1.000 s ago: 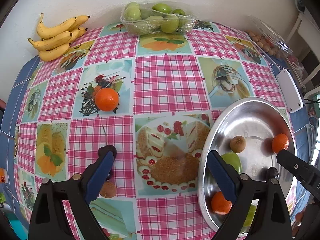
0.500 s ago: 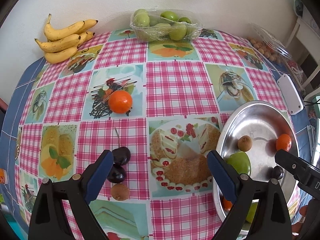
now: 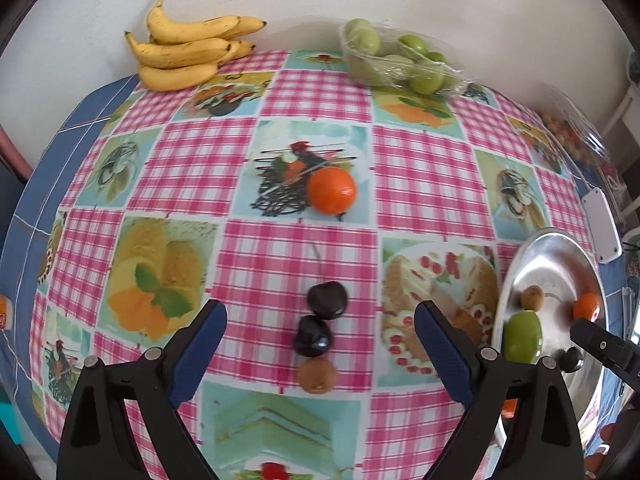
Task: Organize fruits
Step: 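Withdraw both open grippers from the bowl toward the dark cherries, then move both grippers toward the dark cherries and small kiwi on the cloth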
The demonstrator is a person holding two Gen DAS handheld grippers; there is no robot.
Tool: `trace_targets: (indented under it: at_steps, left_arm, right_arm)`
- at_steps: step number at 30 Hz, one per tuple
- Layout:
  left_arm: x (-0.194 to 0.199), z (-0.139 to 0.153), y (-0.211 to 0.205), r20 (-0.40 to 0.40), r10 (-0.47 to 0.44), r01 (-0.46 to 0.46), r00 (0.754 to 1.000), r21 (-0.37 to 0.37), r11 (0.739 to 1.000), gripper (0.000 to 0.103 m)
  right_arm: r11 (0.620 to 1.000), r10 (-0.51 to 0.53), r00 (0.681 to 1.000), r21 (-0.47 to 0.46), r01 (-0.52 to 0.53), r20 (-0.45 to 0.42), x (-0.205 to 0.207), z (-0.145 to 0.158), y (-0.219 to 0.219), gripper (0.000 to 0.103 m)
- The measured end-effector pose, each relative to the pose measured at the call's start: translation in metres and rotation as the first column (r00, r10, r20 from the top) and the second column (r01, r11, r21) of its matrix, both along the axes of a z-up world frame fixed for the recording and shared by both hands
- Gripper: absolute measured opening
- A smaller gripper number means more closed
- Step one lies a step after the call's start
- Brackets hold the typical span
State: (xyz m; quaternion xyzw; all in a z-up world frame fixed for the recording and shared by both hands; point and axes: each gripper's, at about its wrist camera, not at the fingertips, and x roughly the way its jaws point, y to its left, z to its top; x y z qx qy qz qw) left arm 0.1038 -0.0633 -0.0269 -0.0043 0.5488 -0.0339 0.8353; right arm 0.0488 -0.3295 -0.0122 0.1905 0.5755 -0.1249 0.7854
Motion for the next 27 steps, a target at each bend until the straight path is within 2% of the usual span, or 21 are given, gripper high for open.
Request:
trace_targets:
  at_steps: [5, 14, 27]
  left_arm:
    - [0.0, -0.003, 0.016, -0.008, 0.009, -0.008, 1.0, 0.03, 1.0, 0.095]
    - [0.003, -0.001, 0.036, -0.015, 0.03, -0.03, 0.999, 0.017, 0.999, 0.095]
    - [0.006, 0.0, 0.069, -0.033, 0.093, -0.095, 0.995, -0.042, 0.995, 0.095]
  right_arm:
    - [1.0, 0.01, 1.0, -0.01, -0.01, -0.02, 0.002, -0.002, 0.008, 0.103]
    - [0.998, 0.033, 0.998, -0.054, -0.036, -0.045, 0.007, -0.001, 0.028, 0.103]
    - [0.989, 0.12, 0.992, -0.087, -0.124, -0.047, 0.022, 0.006, 0.084, 0.103]
